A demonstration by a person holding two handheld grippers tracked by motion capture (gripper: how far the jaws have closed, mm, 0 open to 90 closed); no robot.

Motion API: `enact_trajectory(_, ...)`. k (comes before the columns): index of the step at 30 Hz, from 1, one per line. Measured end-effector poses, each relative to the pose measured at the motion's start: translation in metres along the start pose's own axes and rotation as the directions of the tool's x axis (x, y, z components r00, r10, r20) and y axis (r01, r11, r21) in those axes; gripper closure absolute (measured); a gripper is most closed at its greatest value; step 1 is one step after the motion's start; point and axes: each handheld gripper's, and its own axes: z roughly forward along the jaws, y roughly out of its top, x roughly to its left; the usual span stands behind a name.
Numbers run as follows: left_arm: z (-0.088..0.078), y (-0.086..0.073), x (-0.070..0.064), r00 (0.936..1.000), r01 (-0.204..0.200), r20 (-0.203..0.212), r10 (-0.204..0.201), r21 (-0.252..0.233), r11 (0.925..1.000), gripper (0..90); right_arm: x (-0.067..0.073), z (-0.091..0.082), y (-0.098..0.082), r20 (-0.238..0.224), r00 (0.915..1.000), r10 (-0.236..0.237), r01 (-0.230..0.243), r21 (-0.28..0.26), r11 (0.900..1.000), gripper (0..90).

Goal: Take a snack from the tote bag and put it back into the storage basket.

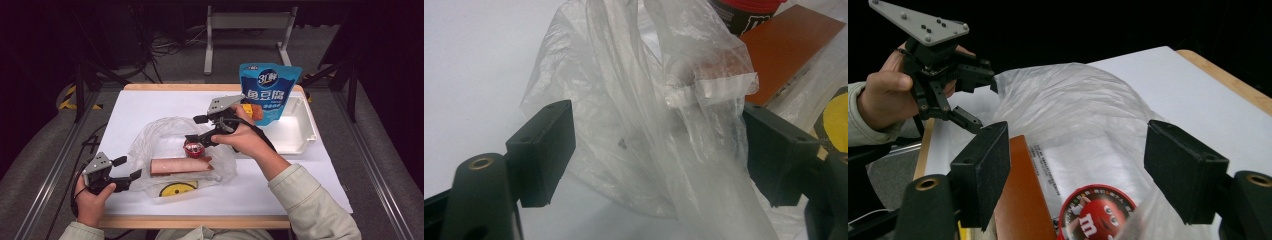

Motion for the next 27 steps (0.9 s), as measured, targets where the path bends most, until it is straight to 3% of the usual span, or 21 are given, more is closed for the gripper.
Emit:
enact_trajectory(16, 0.000, 0.000, 0.001, 1.0000, -0.002, 0.001, 0.002, 0.004, 1.0000, 21.2, 0.000, 0.036, -0.010, -0.022, 0.9997, -0.011, 0.013, 0.088, 0.996, 24.5)
enact_trajectory(27, 0.000, 0.000, 0.000, 1.0000, -0.001, 0.005, 0.001, 0.009, 1.0000, 21.1, -0.006, 0.052, -0.025, -0.007, 0.9998, -0.018, 0.019, 0.170, 0.985, 21.9)
